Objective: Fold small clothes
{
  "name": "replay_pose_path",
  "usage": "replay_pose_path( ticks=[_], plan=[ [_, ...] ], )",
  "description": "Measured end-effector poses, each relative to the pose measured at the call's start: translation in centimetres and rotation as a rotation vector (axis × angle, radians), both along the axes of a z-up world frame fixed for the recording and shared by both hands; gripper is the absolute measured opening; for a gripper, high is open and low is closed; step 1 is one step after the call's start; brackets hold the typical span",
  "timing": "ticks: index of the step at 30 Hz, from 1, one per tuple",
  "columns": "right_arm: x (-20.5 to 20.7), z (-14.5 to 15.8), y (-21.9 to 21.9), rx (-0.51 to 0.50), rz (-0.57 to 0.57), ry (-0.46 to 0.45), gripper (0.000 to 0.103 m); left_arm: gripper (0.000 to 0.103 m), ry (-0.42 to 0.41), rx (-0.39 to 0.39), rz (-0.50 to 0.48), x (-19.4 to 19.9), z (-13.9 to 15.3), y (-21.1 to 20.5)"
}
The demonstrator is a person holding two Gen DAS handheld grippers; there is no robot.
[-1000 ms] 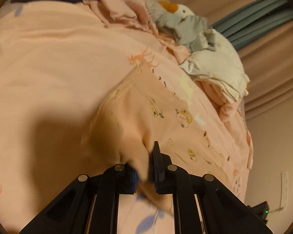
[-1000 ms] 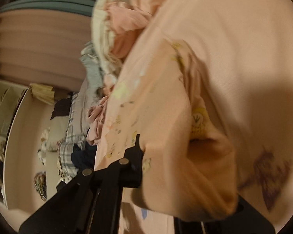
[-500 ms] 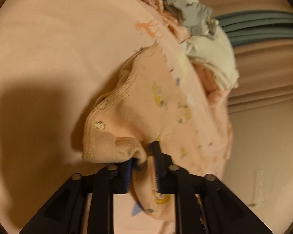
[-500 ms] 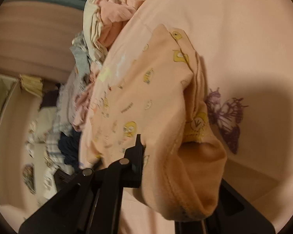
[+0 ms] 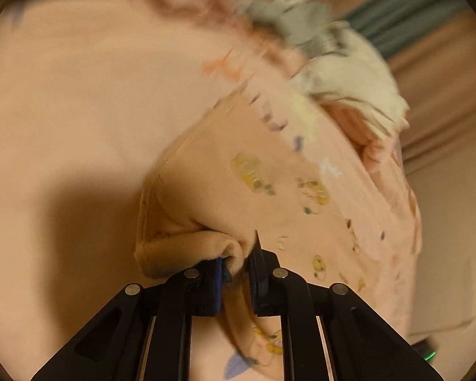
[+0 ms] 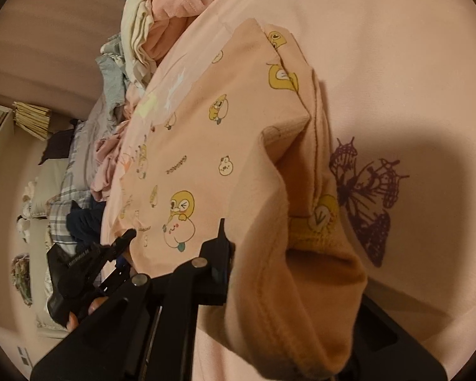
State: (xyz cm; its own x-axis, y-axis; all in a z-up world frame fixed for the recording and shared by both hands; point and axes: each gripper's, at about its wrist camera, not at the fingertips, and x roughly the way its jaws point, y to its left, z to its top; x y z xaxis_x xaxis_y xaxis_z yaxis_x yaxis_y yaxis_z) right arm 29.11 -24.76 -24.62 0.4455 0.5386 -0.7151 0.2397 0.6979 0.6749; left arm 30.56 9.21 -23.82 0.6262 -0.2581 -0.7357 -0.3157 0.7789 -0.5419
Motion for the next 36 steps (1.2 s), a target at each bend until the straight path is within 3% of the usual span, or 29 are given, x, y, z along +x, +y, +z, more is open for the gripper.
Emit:
replay_pose_path(
  ticks=[2, 5, 14, 19, 22, 24, 28, 29, 30, 32, 36],
  plan=[
    [-0.5, 0.8, -0.4, 0.032, 0.008, -0.062, 0.008, 0.009, -0.044, -0.009, -0.02, -1.4, 0.8, -0.3],
    [-1.3, 2.0, -1.0, 0.075, 0.013, -0.11, 0.007, 0.009, -0.054, -0.128, -0.061, -2.9, 1.2, 0.1],
    [-6.8, 4.0, -3.0, 0.099, 0.005, -0.136, 0.007, 0.006, -0.036, -0.182, -0.106, -10.8, 1.5, 1.1],
    [-9.5, 3.5, -3.5, 0.039, -0.03, -0.083, 0.007, 0.006, -0.016, -0.159, -0.104, -13.5, 1.2, 1.5],
    [-9.8, 2.7, -3.6, -0.054, -0.046, -0.037, 0.009, 0.006, 0.015, -0.029, -0.088, -14.0, 0.7, 1.3],
    [-9.7, 1.6, -3.8, -0.061, -0.067, 0.033, 0.013, 0.006, 0.046, -0.082, -0.091, -14.0, -0.4, 2.0],
    [-10.4, 1.3, -4.0, -0.029, -0.104, 0.046, 0.013, 0.006, 0.006, -0.303, -0.044, -14.7, -2.0, 4.0],
    [-10.5, 1.4, -3.8, -0.039, -0.103, 0.049, 0.016, 0.016, -0.003, -0.349, -0.058, -14.6, -2.3, 4.2],
    [-10.7, 1.5, -3.5, -0.048, -0.106, 0.056, 0.021, 0.033, 0.016, -0.387, -0.074, -14.3, -2.8, 4.2],
    [-11.0, 1.5, -3.1, -0.021, -0.108, 0.063, 0.028, 0.055, 0.082, -0.458, -0.08, -13.9, -3.8, 3.9],
    [-11.4, 1.4, -2.4, 0.029, -0.101, 0.061, 0.032, 0.056, 0.073, -0.499, -0.089, -13.9, -3.9, 3.6]
  ],
)
